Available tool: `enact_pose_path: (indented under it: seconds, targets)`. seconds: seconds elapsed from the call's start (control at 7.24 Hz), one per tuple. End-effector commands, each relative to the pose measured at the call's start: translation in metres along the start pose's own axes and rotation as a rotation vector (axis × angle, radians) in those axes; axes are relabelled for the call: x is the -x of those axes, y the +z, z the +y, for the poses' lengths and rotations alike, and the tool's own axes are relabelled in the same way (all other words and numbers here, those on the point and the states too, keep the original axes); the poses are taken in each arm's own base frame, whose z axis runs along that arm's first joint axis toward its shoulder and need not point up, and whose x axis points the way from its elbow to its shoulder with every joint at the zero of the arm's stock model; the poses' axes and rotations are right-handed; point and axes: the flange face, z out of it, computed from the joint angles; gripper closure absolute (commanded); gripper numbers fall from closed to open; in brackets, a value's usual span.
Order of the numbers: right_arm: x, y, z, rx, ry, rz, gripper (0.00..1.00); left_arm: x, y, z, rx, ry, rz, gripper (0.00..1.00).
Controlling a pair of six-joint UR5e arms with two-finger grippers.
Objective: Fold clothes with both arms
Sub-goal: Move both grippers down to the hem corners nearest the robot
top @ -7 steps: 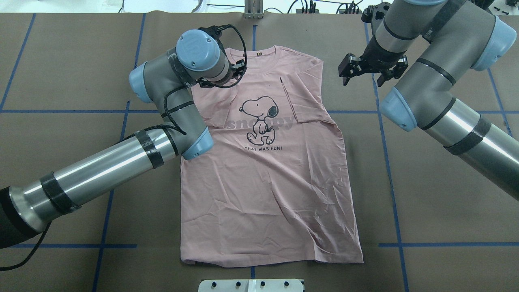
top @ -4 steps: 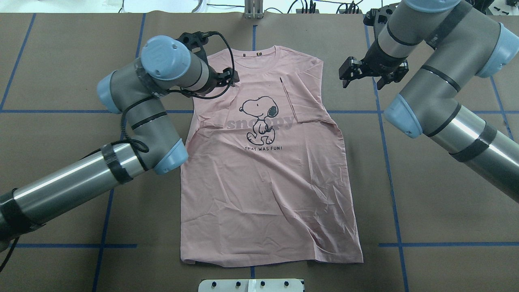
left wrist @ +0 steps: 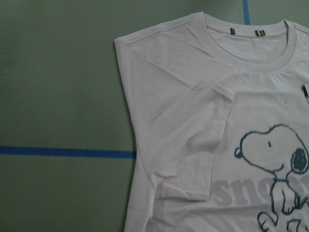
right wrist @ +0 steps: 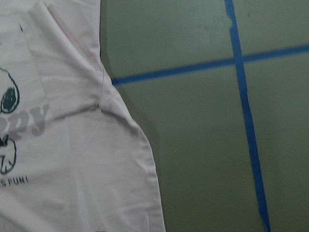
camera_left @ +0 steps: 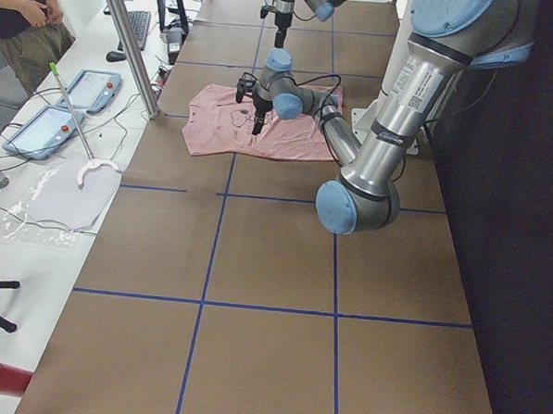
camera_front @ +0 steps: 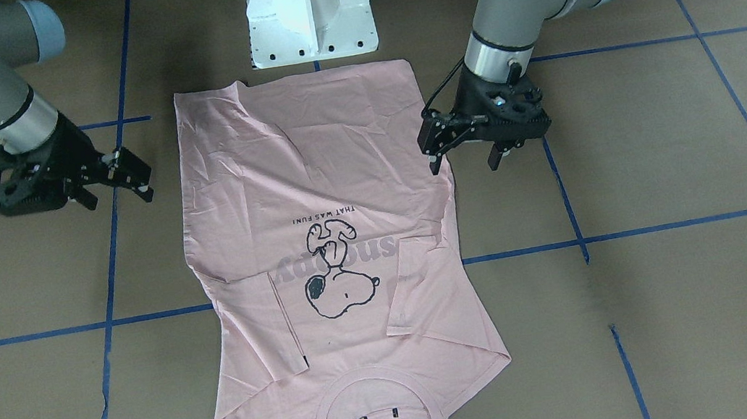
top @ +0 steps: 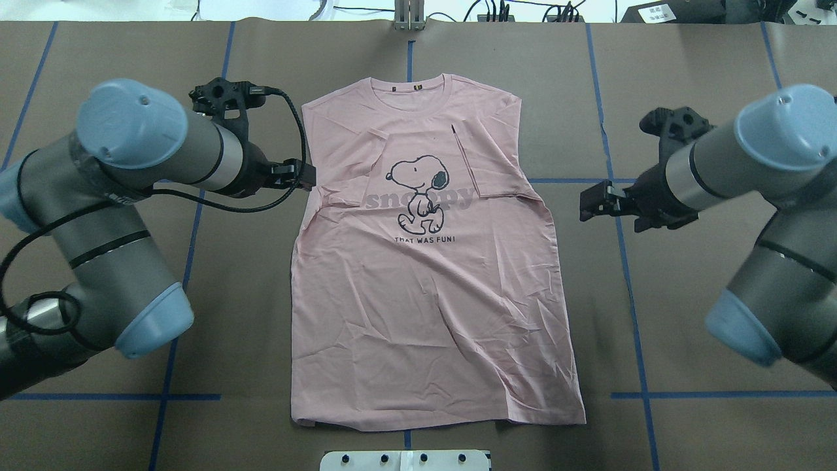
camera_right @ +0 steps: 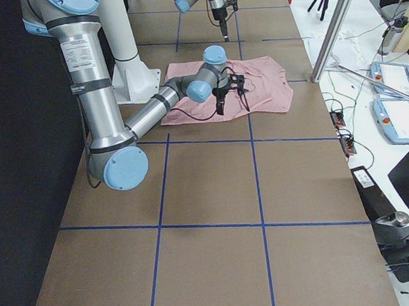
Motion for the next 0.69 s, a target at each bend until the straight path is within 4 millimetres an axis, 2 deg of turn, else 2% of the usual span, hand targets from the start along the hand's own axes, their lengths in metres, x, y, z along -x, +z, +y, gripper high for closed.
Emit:
enact_pose_path:
  seconds: [0.0, 0.14, 0.28, 0.41, 0.55]
  targets:
    - [0.018, 0.023, 0.124, -0.018, 0.054, 0.026, 0.00, 0.012, -0.014, 0.014, 0.020, 0.005, 0.004, 0.00]
    - [0.029, 0.051, 0.183, -0.055, 0.047, 0.044, 0.00, 0.009, -0.021, 0.015, 0.016, -0.054, 0.018, 0.00]
    - [0.035, 0.066, 0.229, -0.064, 0.022, 0.046, 0.00, 0.006, -0.021, 0.018, 0.021, -0.072, 0.023, 0.00]
    - [0.023, 0.080, 0.250, -0.064, -0.013, 0.078, 0.00, 0.007, -0.018, 0.019, 0.024, -0.073, 0.019, 0.00]
    - [0.018, 0.093, 0.253, -0.062, -0.019, 0.089, 0.00, 0.006, -0.019, 0.020, 0.026, -0.073, 0.021, 0.00]
